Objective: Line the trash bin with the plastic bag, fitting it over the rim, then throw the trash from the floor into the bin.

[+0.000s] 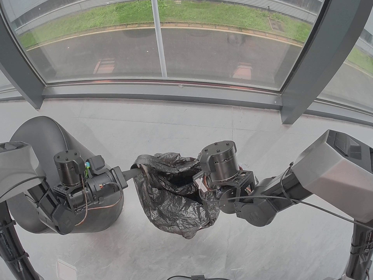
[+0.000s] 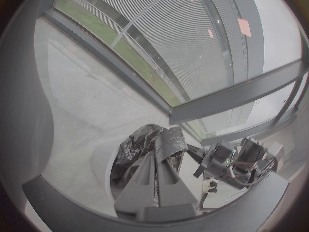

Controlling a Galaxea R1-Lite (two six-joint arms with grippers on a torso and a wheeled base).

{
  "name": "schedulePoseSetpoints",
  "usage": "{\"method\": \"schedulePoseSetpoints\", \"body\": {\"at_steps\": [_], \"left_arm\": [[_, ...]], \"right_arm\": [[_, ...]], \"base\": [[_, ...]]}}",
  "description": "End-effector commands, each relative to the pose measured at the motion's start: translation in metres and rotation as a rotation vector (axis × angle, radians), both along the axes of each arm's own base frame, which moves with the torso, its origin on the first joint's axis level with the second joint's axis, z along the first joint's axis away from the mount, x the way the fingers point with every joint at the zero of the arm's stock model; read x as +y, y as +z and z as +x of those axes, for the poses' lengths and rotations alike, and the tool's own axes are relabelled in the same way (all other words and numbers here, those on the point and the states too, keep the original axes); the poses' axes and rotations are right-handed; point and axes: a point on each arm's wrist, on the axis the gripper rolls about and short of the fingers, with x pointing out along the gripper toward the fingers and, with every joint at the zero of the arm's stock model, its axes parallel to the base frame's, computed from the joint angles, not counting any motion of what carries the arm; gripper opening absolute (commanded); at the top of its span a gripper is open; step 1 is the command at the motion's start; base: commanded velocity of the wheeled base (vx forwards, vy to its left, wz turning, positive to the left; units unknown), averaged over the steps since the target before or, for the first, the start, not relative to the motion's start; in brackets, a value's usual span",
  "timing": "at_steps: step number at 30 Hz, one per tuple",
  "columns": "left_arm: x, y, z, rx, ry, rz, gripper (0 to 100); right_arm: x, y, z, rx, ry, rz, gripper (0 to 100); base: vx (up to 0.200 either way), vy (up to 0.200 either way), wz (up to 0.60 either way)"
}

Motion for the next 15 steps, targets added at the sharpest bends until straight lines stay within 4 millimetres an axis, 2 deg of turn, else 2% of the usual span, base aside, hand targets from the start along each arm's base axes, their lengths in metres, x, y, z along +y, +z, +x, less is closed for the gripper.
{"method": "schedulePoseSetpoints", "body": {"at_steps": [1,5,15], "left_arm": [[0.014,-0.012,0.018,0.035,0.036,-0.029,0],[0.015,-0.013,0.018,0.04,0.036,-0.028,0],[0.009,-0.019,0.013,0.064,0.023,-0.021,0]], "right_arm": [[-0.005,-0.005,0.014,-0.007,-0.027,0.008,0],[-0.008,-0.005,0.022,-0.016,-0.046,0.017,0],[-0.013,-0.005,0.025,-0.011,-0.055,0.029,0]], "base": [[0.0,0.0,0.0],[0.0,0.0,0.0],[0.0,0.0,0.0]]}}
